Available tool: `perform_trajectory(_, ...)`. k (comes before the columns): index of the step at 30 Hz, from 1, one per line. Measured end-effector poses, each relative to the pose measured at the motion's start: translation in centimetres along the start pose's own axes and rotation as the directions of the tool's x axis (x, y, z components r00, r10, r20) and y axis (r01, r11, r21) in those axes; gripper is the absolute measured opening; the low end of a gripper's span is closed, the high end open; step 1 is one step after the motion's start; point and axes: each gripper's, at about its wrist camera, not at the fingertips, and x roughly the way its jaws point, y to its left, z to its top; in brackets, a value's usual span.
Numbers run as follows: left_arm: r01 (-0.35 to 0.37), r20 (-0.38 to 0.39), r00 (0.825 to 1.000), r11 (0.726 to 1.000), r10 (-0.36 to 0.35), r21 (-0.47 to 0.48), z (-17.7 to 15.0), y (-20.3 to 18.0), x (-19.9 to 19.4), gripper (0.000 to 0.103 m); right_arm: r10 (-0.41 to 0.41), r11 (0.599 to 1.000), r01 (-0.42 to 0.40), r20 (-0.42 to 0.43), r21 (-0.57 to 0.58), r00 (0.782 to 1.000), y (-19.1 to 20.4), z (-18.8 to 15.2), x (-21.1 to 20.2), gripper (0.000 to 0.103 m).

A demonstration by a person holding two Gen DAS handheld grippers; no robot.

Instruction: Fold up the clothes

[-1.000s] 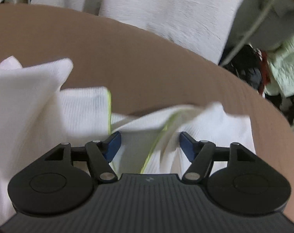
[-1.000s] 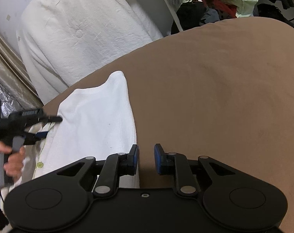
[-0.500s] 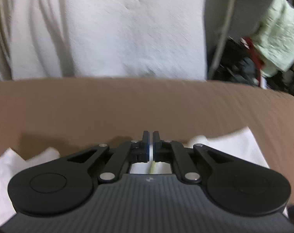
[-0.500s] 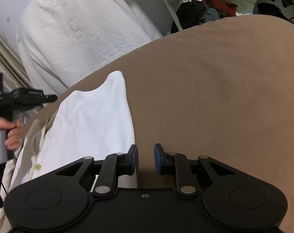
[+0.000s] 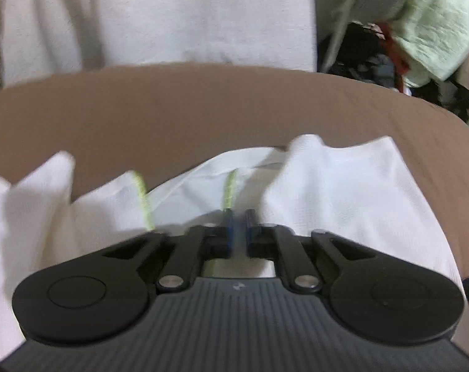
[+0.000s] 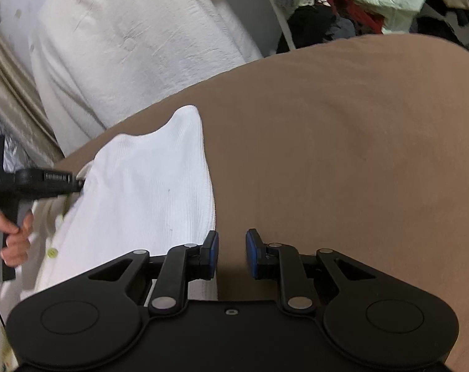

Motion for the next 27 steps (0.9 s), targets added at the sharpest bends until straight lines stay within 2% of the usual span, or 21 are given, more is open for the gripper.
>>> perform_trajectory(3,-0.031,0.109,0.994,0.998,0.025,0.055,-0.3,-1.5,-2.2,0.000,0.003,1.000,-0.003,0.001,0.007,1.000,-0.3,-0.1,0.3,0.024)
perform_trajectory(6,-0.019,0.192,0.981,1.000,0.018,0.002,-0.3,-1.1,-4.4,0.000,0.012,1.000,-0.013,0.005,0.012,1.000,-0.5,0.0,0.5,0.024)
perform_trajectory(8,0.023,0.133,0.991,0.999,-0.016,-0.049,0.1,-0.2,-3.9,0.000,0.019,1.000,-0.019,0.009,0.020,1.000,-0.6,0.0,0.6,0.024)
perform_trajectory(10,0.031,0.055,0.998,0.996,-0.026,-0.088,0.2,0.5,-2.8,0.004,0.031,0.999,-0.031,0.013,0.027,0.999,-0.7,0.0,0.6,0.027)
perform_trajectory(11,0.026,0.016,1.000,0.994,-0.024,-0.108,0.2,0.9,-2.1,0.005,0.051,0.998,-0.052,0.020,0.036,0.998,-0.7,0.0,0.4,0.032)
perform_trajectory(12,0.020,-0.016,1.000,0.991,-0.023,-0.136,0.2,1.3,-1.5,0.011,0.095,0.994,-0.097,0.026,0.056,0.995,-0.9,0.1,0.3,0.038)
perform_trajectory(13,0.021,-0.032,0.999,0.986,-0.027,-0.167,-0.2,1.8,-1.3,0.021,0.142,0.987,-0.144,0.032,0.077,0.989,-1.0,0.2,0.2,0.039)
perform_trajectory(16,0.038,-0.050,0.997,0.971,-0.052,-0.235,-1.2,3.2,-1.0,0.039,0.248,0.961,-0.251,0.040,0.118,0.968,-1.1,0.2,0.3,0.049)
perform_trajectory(17,0.053,-0.044,0.997,0.968,-0.066,-0.246,-1.6,3.5,-1.0,0.041,0.277,0.951,-0.280,0.040,0.128,0.960,-1.1,0.2,0.4,0.052)
perform_trajectory(19,0.097,-0.032,0.993,0.955,-0.110,-0.281,-2.1,4.2,-0.8,0.042,0.259,0.962,-0.260,0.029,0.084,0.966,-0.3,0.1,0.5,0.054)
perform_trajectory(21,0.135,-0.015,0.989,0.942,-0.147,-0.308,-2.2,4.8,-0.4,0.040,0.254,0.964,-0.255,0.029,0.076,0.967,-0.2,0.1,0.6,0.056)
perform_trajectory(22,0.121,-0.014,0.992,0.954,-0.129,-0.275,-2.0,4.4,-0.2,0.034,0.252,0.965,-0.253,0.030,0.072,0.967,-0.1,0.1,0.7,0.057)
perform_trajectory(24,0.090,-0.009,0.996,0.974,-0.094,-0.206,-1.7,3.7,0.2,0.003,0.253,0.965,-0.254,0.028,0.068,0.967,0.0,0.0,0.9,0.057)
perform_trajectory(27,0.043,0.067,0.997,0.993,-0.036,-0.106,-1.8,1.6,-1.1,0.003,0.247,0.968,-0.248,0.025,0.042,0.969,0.1,-0.6,0.9,0.056)
